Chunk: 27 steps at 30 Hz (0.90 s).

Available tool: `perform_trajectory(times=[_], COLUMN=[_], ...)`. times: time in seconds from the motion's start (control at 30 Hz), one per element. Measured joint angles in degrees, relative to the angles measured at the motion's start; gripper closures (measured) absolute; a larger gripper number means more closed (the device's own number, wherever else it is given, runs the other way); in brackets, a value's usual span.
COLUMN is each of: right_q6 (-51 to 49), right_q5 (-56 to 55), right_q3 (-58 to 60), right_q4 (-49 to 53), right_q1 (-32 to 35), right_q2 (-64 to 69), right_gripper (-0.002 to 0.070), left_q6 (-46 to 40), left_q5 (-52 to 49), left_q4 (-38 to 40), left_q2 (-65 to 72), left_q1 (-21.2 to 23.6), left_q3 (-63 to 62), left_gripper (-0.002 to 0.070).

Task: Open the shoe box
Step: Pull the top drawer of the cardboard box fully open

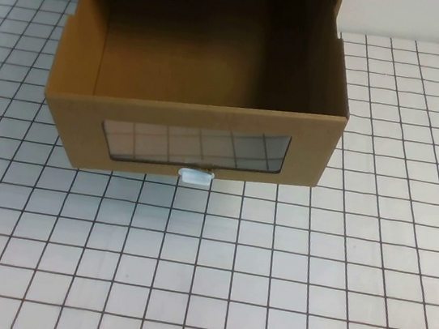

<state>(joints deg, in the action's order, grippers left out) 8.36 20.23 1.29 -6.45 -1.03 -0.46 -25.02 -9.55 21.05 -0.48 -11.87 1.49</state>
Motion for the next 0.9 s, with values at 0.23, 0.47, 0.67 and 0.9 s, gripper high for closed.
perform_trajectory(times=[0.23,0.47,0.67,0.9], right_q6=[0.0,0.0,0.0,0.0], right_q5=[0.1,0.1,0.2,0.2], right_q3=[0.0,0.0,0.0,0.0], right_q4=[-0.1,-0.2,-0.2,-0.3], right_q1=[0.0,0.0,0.0,0.0], right_q2=[0.0,0.0,0.0,0.0], right_gripper=[0.0689,0.0689,0.0689,0.0689], left_q6=[0.0,3.9,15.1,16.1], left_q5=[0.5,0.0,-6.7,-12.6], left_q4=[0.0,-8.6,-17.7,-18.8], left_q2=[0.0,0.0,0.0,-0.1], left_q1=[0.0,0.7,5.8,6.5], left_q3=[0.0,0.0,0.0,0.0], left_gripper=[0.0679,0.0679,0.0679,0.0679])
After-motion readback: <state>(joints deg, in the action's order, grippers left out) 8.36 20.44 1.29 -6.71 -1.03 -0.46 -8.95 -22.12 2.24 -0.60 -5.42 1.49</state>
